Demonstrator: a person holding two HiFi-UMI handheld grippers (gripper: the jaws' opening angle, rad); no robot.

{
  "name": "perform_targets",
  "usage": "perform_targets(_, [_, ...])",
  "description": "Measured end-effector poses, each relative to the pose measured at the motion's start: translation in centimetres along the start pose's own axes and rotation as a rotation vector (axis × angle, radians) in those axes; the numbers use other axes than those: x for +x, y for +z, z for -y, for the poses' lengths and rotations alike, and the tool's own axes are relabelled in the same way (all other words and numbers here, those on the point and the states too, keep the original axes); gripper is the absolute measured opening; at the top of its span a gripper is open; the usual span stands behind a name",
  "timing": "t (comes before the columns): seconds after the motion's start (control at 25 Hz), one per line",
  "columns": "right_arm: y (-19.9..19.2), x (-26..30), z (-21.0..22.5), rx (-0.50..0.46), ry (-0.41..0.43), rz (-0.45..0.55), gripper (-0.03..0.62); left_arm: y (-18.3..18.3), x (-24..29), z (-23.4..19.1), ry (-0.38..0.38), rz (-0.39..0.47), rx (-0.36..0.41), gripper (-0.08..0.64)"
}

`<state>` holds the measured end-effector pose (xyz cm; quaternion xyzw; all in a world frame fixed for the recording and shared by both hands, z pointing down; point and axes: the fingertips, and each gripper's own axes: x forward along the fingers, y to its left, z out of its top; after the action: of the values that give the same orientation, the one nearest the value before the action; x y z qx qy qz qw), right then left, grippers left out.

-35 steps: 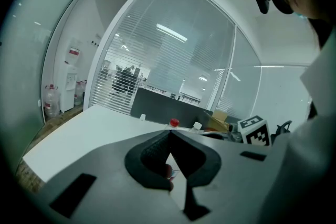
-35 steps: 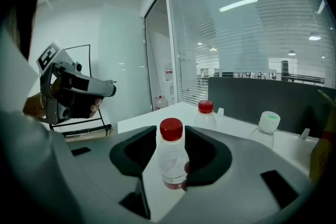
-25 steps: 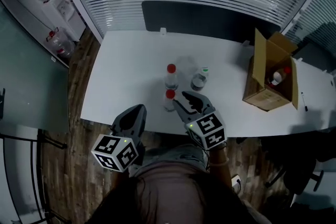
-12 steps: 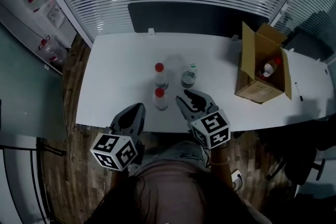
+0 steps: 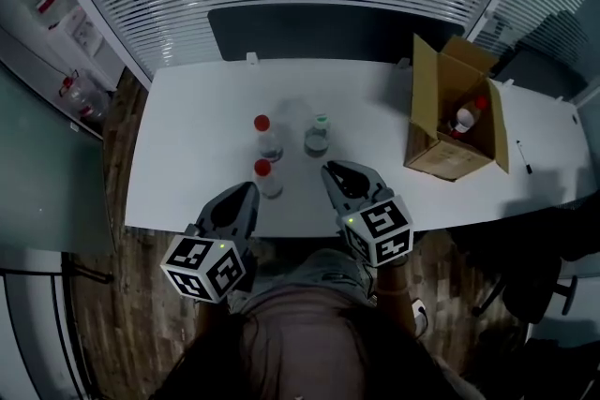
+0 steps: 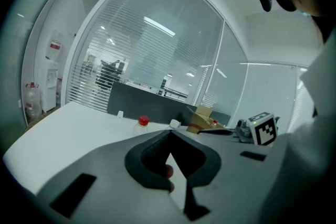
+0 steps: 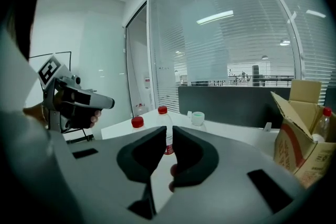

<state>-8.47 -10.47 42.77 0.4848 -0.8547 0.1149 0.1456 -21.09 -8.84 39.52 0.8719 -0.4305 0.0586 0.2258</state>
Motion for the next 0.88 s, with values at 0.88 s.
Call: perform_targets(0.88, [0.7,-3.1,5.7,-0.011,0.041,-0.006,0.041,-0.2,4.8,4.5,0.045,-0.01,-0.01,0.008])
